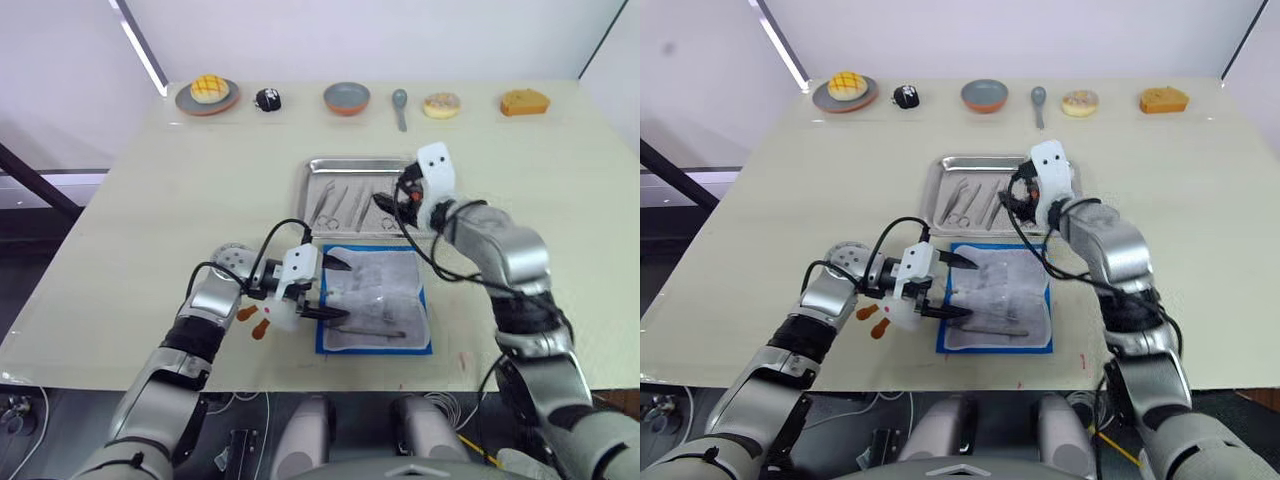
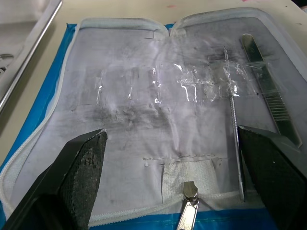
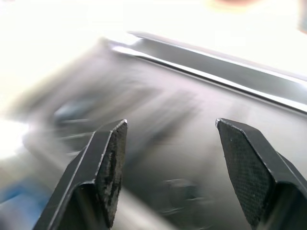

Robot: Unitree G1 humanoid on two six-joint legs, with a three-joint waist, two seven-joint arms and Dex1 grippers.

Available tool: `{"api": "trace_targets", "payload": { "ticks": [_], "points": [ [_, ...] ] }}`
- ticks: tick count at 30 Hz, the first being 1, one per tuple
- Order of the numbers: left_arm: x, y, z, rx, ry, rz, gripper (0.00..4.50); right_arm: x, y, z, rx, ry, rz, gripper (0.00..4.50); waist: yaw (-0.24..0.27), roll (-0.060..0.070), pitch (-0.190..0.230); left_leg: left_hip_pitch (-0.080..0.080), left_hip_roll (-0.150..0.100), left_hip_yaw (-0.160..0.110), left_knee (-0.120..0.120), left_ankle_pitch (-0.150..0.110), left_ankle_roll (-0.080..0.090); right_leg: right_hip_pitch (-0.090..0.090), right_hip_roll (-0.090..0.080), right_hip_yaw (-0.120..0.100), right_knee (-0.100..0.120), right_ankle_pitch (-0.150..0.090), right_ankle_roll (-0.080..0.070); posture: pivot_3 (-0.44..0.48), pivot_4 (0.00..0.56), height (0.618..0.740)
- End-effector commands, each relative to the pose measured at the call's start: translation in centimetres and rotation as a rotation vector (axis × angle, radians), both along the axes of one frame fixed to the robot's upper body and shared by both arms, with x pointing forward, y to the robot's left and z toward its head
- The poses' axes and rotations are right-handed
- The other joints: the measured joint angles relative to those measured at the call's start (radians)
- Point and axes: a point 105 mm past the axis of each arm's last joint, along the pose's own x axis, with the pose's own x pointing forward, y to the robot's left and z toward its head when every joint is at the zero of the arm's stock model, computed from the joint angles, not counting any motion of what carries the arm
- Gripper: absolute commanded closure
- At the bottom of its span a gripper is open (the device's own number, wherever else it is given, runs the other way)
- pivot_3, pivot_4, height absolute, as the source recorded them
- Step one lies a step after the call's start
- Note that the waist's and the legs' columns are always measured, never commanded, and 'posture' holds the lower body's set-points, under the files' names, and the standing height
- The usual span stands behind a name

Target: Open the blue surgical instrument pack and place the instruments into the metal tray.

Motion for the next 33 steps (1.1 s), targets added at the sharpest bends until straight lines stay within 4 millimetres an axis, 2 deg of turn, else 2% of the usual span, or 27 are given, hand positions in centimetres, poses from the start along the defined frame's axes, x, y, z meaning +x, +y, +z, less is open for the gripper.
{"api": "trace_targets", "payload": {
  "ticks": [1, 5, 9, 12, 13, 14, 18, 22, 28, 33],
  "points": [
    [-0.8, 0.8, -2.4, 0.064, 0.086, 0.020, 0.00, -3.7, 1.0, 3.0, 0.076, -0.112, 0.210, 1.41, -0.004, 0.000, 0.000, 0.001, 0.000, 0.000, 0.000, 0.000, 0.000, 0.000, 0.000, 0.001, 0.001, 0.000, 0.000, 0.000, 0.150, 0.740],
    [-0.9, 0.8, -2.2, 0.054, 0.090, 0.011, 0.00, -7.6, -0.4, 2.2, 0.038, -0.140, 0.332, 1.41, 0.001, 0.000, 0.000, 0.002, 0.001, 0.000, 0.000, 0.000, 0.000, 0.001, 0.001, 0.000, 0.001, -0.002, 0.004, 0.000, 0.150, 0.740],
    [-1.0, 0.9, -2.1, 0.052, 0.093, 0.002, 0.00, -10.4, -2.5, 1.4, -0.009, -0.116, 0.403, 1.41, 0.001, -0.001, 0.000, 0.001, 0.000, 0.000, 0.000, 0.000, 0.000, 0.001, 0.000, 0.001, 0.000, -0.002, 0.004, 0.000, 0.150, 0.740],
    [-1.2, 0.8, -1.9, 0.044, 0.096, -0.012, 0.00, -12.0, -4.6, 0.9, -0.065, -0.095, 0.425, 0.57, 0.001, -0.002, 0.001, 0.002, 0.000, 0.000, 0.000, 0.000, 0.000, 0.001, 0.000, 0.002, 0.000, -0.002, 0.004, 0.000, 0.150, 0.740],
    [-1.2, 0.8, -1.8, 0.039, 0.099, -0.016, 0.00, -12.5, -5.6, 0.8, -0.091, -0.090, 0.426, 0.08, 0.001, -0.002, 0.001, 0.002, 0.000, 0.001, 0.000, 0.000, 0.000, 0.001, 0.001, 0.001, 0.000, -0.002, 0.004, 0.000, 0.150, 0.740],
    [-1.3, 0.8, -1.8, 0.037, 0.102, -0.023, 0.00, -12.9, -6.4, 0.8, -0.109, -0.086, 0.426, 0.03, 0.002, -0.002, 0.001, 0.002, 0.000, 0.001, 0.000, 0.000, 0.000, 0.001, 0.001, 0.001, 0.000, -0.002, 0.004, 0.000, 0.150, 0.740],
    [-1.4, 1.0, -1.8, 0.042, 0.109, -0.035, 0.00, -14.4, -9.6, 1.0, -0.194, -0.054, 0.416, 0.03, 0.002, -0.003, 0.002, 0.002, 0.000, 0.003, 0.000, 0.000, 0.000, 0.001, 0.001, 0.002, 0.000, -0.003, 0.004, 0.000, 0.150, 0.740],
    [-1.5, 1.2, -1.9, 0.048, 0.111, -0.038, 0.00, -15.7, -11.9, 1.4, -0.256, -0.019, 0.405, 0.03, 0.004, -0.005, 0.003, 0.003, 0.000, 0.005, 0.000, 0.000, 0.000, 0.002, 0.001, 0.003, 0.000, -0.003, 0.004, 0.000, 0.150, 0.740],
    [-1.3, 1.5, -2.1, 0.063, 0.109, -0.038, 0.00, -17.3, -13.5, 2.2, -0.303, 0.007, 0.408, 0.03, 0.004, -0.006, 0.003, 0.004, 0.001, 0.007, 0.000, 0.000, 0.000, 0.002, 0.002, 0.004, 0.000, -0.003, 0.005, 0.000, 0.150, 0.740],
    [-1.2, 1.5, -2.1, 0.064, 0.108, -0.041, 0.00, -17.5, -13.8, 2.3, -0.314, 0.014, 0.403, 0.03, 0.003, -0.007, 0.003, 0.005, 0.001, 0.008, 0.000, 0.000, 0.000, 0.002, 0.003, 0.005, 0.000, -0.003, 0.005, 0.000, 0.150, 0.740]
  ]
}}
